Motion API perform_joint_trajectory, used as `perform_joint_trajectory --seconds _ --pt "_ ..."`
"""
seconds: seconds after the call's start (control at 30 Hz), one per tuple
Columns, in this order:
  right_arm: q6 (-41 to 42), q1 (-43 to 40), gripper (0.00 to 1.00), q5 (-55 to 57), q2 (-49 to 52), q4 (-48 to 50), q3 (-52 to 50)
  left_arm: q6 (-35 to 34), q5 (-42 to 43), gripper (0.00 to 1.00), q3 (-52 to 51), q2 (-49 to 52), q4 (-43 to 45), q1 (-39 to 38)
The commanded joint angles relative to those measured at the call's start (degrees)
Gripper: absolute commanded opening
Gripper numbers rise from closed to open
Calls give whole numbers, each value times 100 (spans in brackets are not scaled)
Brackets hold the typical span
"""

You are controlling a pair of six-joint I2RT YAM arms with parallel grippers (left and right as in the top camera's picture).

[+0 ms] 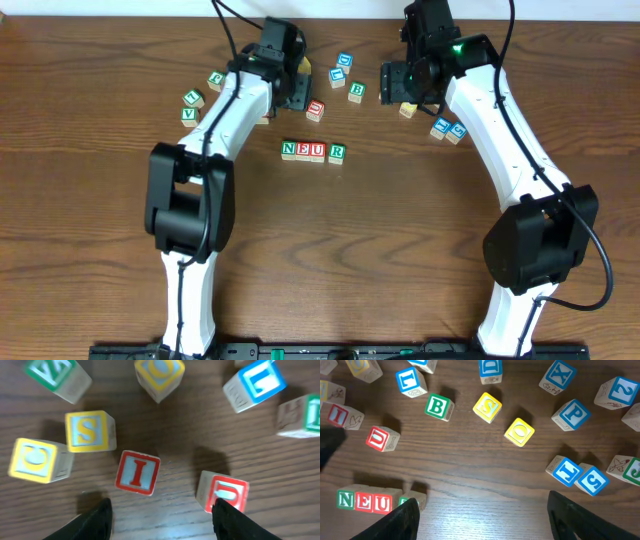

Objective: Spell out NEURIPS
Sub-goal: 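Move the left gripper over the red I block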

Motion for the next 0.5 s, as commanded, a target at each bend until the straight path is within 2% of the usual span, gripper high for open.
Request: perform_joint_trajectory --seconds 0.0,0.47 --pt "-114 2 77 87 63 -13 85 286 -98 63 155 212 72 9" --pt "-114 2 77 214 63 -142 85 431 -210 63 105 660 588 11"
